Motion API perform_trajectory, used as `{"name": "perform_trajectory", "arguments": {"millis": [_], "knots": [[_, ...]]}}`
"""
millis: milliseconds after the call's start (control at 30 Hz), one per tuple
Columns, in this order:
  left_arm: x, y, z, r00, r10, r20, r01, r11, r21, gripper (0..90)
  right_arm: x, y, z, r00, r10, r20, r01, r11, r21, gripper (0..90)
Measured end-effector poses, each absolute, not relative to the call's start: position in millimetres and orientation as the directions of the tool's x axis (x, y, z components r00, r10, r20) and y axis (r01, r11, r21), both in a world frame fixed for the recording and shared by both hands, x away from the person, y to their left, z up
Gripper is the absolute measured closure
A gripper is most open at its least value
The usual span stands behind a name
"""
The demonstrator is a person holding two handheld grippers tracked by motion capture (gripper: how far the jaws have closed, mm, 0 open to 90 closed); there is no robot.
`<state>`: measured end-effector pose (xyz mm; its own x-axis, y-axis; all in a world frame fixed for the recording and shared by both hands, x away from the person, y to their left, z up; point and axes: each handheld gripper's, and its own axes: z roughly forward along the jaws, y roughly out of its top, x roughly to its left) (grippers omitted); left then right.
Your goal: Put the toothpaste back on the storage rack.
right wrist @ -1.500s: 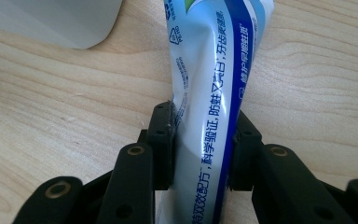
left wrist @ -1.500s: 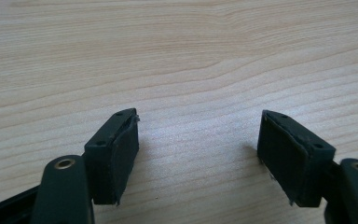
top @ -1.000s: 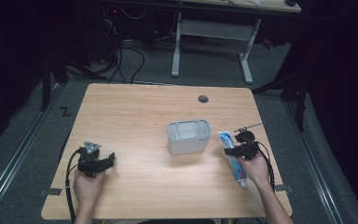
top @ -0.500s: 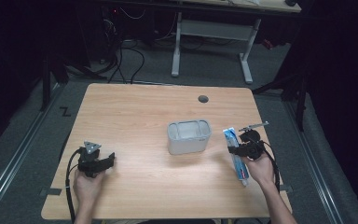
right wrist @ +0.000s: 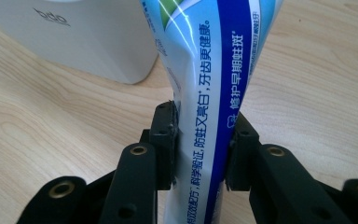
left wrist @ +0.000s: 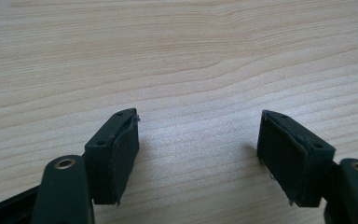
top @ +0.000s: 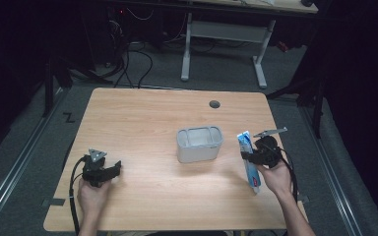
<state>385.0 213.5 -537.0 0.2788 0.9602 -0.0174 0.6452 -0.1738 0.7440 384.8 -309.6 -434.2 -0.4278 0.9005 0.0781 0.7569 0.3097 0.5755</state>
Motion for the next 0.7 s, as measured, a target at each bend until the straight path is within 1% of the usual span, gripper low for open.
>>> {"name": "perform_trajectory", "arguments": {"millis": [700], "knots": [[385.1, 213.3, -537.0, 0.278, 0.960, -0.019, 0.645, -0.172, 0.745, 29.9, 379.2, -301.2, -401.9, -0.491, 0.866, 0.098, 0.684, 0.314, 0.658, 71.0]]}}
